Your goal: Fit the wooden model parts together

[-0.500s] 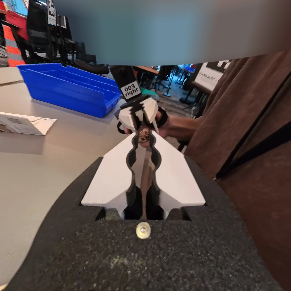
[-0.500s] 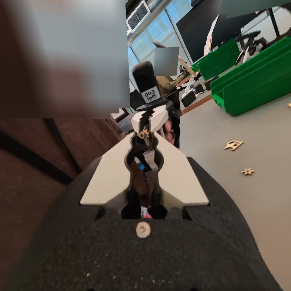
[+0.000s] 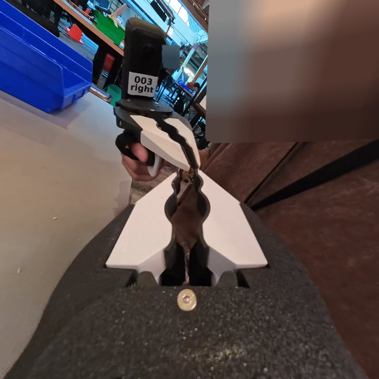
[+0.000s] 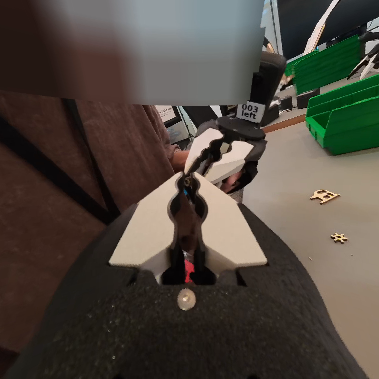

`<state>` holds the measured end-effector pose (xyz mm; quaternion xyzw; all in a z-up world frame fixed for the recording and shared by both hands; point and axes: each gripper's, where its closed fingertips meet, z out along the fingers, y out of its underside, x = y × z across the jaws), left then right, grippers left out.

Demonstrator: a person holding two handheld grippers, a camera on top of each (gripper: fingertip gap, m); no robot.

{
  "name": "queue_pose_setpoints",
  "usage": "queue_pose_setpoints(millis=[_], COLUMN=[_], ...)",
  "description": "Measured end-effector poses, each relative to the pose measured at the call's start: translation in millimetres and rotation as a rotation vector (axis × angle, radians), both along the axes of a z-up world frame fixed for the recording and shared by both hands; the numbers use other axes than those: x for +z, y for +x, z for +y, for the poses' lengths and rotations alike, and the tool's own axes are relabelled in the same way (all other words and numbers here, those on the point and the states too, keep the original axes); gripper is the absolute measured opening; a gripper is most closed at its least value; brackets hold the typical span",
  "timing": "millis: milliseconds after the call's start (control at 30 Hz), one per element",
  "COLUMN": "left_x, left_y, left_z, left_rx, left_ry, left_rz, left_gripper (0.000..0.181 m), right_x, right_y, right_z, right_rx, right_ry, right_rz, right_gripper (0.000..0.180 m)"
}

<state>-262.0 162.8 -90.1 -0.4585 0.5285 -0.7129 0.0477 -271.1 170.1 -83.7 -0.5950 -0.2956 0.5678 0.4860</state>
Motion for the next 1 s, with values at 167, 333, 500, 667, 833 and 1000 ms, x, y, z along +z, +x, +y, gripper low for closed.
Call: queue_pose_setpoints(millis=[167, 333, 500, 667, 833, 1000], left_x=[-9, -15, -12, -17, -29, -32], left_y=[-1, -2, -9, -12, -14, -17], left_z=[-1, -2, -12, -12, -15, -23], left_rx=[-0.044, -0.081, -0.134, -0.141, -0.154, -0.185], left_ry=[-0.054, -0.169, -0.262, -0.203, -0.120, -0.074], left_rz=[0.069, 0.140, 0.155, 0.133, 0.152, 0.151], left_gripper=[0.010, 0.010, 0.010, 0.009, 0.009, 0.008], right_x=[-11, -19, -16, -22, -34, -37], right_y=[-2, -4, -11, -12, -15, -17], right_z=[-3, -3, -15, -14, -20, -30], right_rx=[0.002, -0.003, 0.077, 0.117, 0.168, 0.231], right_ry=[0.044, 0.160, 0.136, -0.026, -0.085, -0.134], right_rz=[-0.106, -0.220, -0.179, -0.146, -0.188, -0.182], right_gripper=[0.007, 0.005, 0.004, 0.002, 0.002, 0.002])
